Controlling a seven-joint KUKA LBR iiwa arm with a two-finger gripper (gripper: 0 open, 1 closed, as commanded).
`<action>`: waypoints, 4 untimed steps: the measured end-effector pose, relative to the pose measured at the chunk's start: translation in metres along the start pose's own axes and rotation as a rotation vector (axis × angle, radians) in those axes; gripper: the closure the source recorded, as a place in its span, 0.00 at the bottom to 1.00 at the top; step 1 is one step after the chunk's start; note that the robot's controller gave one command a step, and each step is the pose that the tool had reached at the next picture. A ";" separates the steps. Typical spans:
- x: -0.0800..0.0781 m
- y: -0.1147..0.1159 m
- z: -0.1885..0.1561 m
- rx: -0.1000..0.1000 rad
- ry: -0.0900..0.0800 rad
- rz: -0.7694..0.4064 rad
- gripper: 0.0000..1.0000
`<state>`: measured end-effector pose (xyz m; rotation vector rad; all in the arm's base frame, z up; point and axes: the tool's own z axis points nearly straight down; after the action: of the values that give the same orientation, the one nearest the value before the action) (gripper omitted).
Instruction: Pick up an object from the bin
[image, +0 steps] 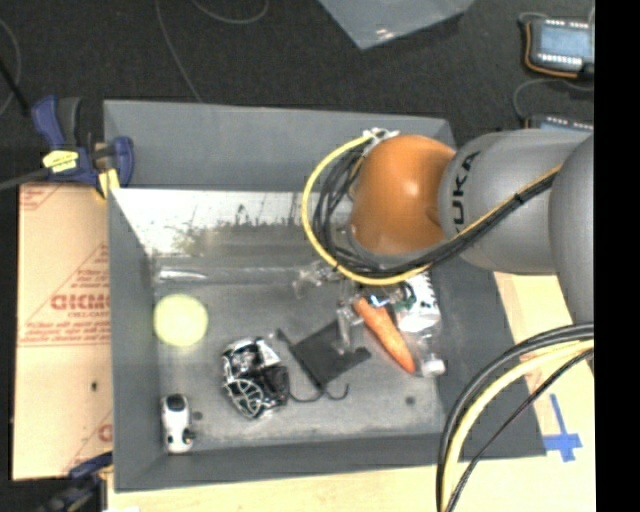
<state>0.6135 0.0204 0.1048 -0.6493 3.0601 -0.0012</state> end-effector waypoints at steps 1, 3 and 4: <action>0.028 -0.001 0.032 -0.004 0.011 0.039 0.00; 0.027 0.005 0.033 0.001 -0.001 -0.074 1.00; 0.027 0.005 0.032 0.001 -0.002 -0.073 1.00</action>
Offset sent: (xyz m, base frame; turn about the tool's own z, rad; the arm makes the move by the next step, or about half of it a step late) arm -0.0274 -0.0052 -0.0348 -0.0784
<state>0.5872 0.0138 0.0722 -0.7604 3.0324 -0.0024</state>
